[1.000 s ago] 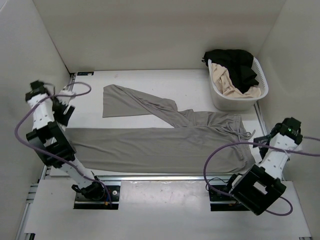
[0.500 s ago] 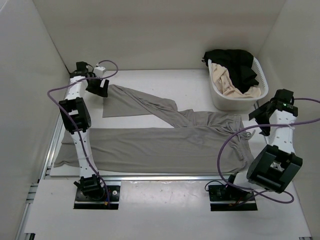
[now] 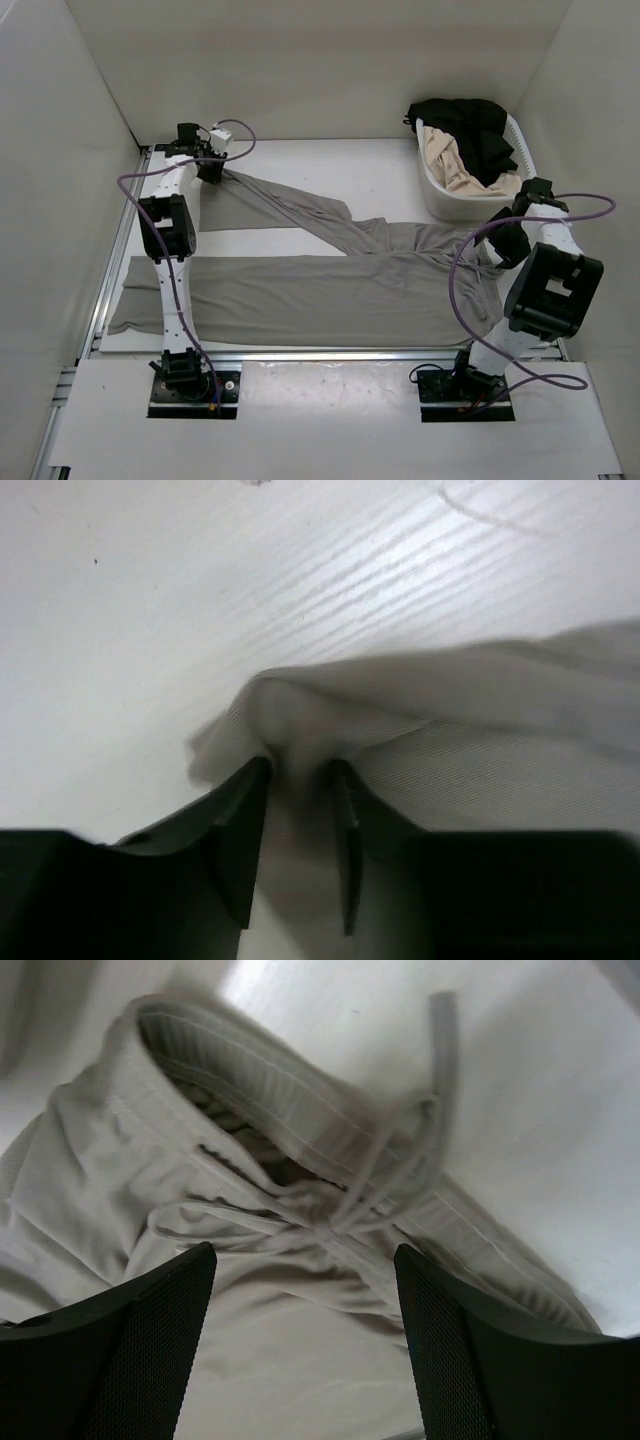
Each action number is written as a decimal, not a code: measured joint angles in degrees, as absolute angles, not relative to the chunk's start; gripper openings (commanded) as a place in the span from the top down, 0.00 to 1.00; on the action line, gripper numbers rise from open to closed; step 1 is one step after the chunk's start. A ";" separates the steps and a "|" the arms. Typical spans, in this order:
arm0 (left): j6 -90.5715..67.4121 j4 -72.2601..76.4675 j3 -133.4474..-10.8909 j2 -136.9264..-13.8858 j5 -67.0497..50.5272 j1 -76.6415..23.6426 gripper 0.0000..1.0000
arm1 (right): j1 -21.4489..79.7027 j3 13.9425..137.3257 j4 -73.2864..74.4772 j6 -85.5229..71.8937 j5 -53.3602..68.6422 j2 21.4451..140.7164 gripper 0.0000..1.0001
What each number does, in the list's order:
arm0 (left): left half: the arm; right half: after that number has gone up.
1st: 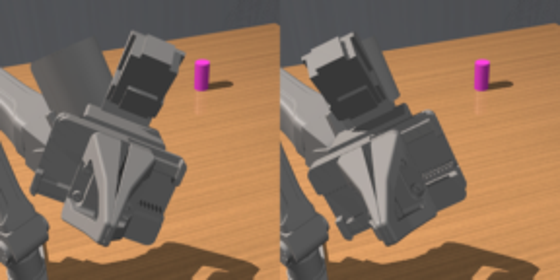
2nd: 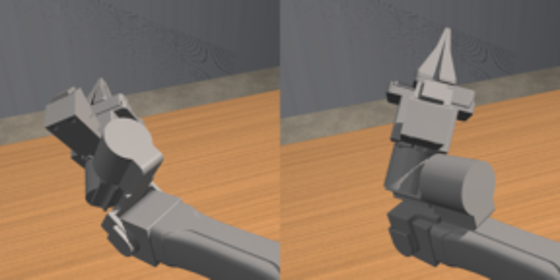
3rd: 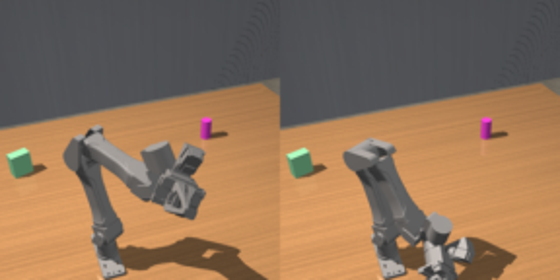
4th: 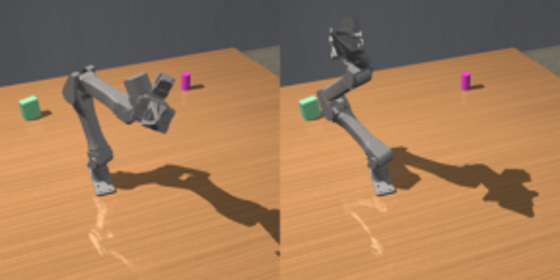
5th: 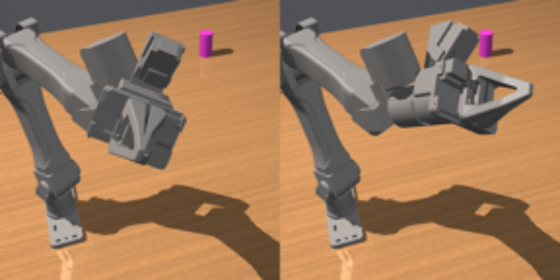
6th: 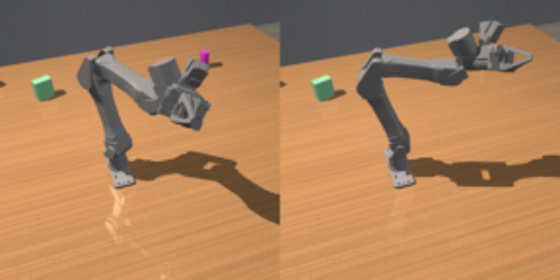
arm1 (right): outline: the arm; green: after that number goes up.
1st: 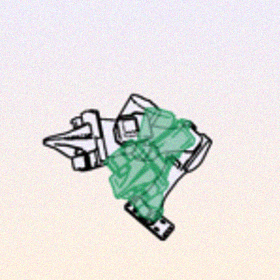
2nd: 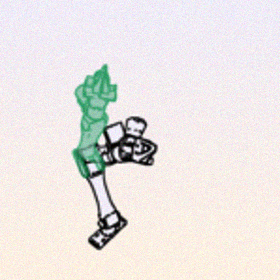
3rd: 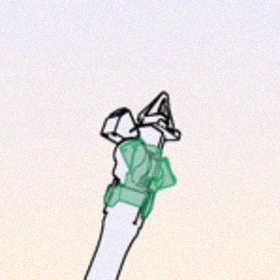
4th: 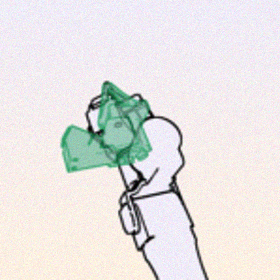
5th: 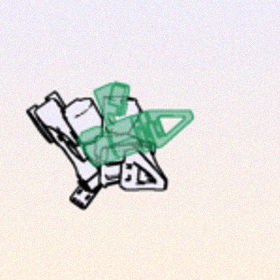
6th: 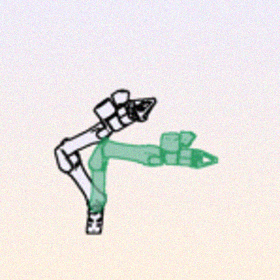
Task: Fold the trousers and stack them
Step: Flatten the trousers out
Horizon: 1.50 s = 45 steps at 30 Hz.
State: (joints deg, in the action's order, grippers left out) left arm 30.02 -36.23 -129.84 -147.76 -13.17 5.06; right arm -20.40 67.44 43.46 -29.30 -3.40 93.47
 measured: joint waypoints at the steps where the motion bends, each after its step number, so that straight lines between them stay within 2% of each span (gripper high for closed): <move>1: 30.83 -35.64 -129.45 -147.76 -12.64 4.84 0.74 | -19.79 67.70 42.85 -29.30 -3.20 94.19 0.23; 2: 31.35 -35.05 -128.95 -147.63 -12.16 4.64 0.86 | -19.18 67.83 41.93 -29.30 -2.92 94.63 0.23; 7: 34.65 -31.38 -123.87 -145.43 -9.28 3.51 0.86 | -17.08 68.64 37.41 -29.80 -1.45 95.70 0.23; 13: 37.04 -30.94 -115.18 -139.81 -5.52 3.55 0.86 | -14.83 69.21 32.95 -31.81 -2.55 100.79 0.40; 16: 37.74 -32.69 -111.55 -137.03 -3.99 3.70 0.86 | -14.37 68.27 32.01 -32.97 -4.71 101.73 0.41; 18: 37.98 -33.69 -109.69 -135.57 -3.36 3.92 0.86 | -14.37 67.55 31.05 -33.63 -5.30 102.59 0.52; 19: 38.11 -34.46 -108.86 -134.89 -3.01 4.01 0.86 | -14.37 67.42 30.92 -33.58 -5.37 103.07 0.62; 20: 38.15 -35.14 -108.01 -134.21 -2.61 4.16 0.86 | -14.39 67.31 30.46 -33.71 -5.21 103.66 0.86; 22: 38.33 -36.47 -106.80 -133.10 -2.07 4.47 0.86 | -14.41 67.22 29.74 -34.20 -5.17 104.81 1.00; 29: 39.29 -39.83 -106.32 -128.09 -0.84 5.50 0.86 | -14.39 64.86 28.62 -34.89 -5.43 101.89 1.00; 35: 40.07 -39.55 -108.03 -119.39 -0.95 5.89 0.86 | -14.37 63.81 30.68 -34.13 -5.48 90.85 1.00; 37: 40.71 -38.68 -105.10 -114.10 -1.04 5.89 0.86 | -14.39 62.96 31.14 -34.04 -5.50 86.24 1.00; 42: 42.81 -37.63 -89.01 -99.85 -1.89 5.89 0.86 | -14.52 59.75 33.26 -33.82 -5.61 79.22 1.00; 43: 43.62 -38.81 -84.68 -98.26 -1.87 5.91 0.85 | -14.57 58.81 33.85 -33.80 -5.61 78.85 1.00; 45: 44.84 -40.69 -77.01 -97.54 -1.93 6.17 0.68 | -14.57 56.80 35.24 -33.87 -5.65 78.70 1.00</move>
State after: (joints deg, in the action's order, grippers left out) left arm 44.84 -40.69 -77.01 -97.54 -1.93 6.17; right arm -14.57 56.80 35.24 -33.87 -5.65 78.70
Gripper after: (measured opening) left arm 0.222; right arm 0.005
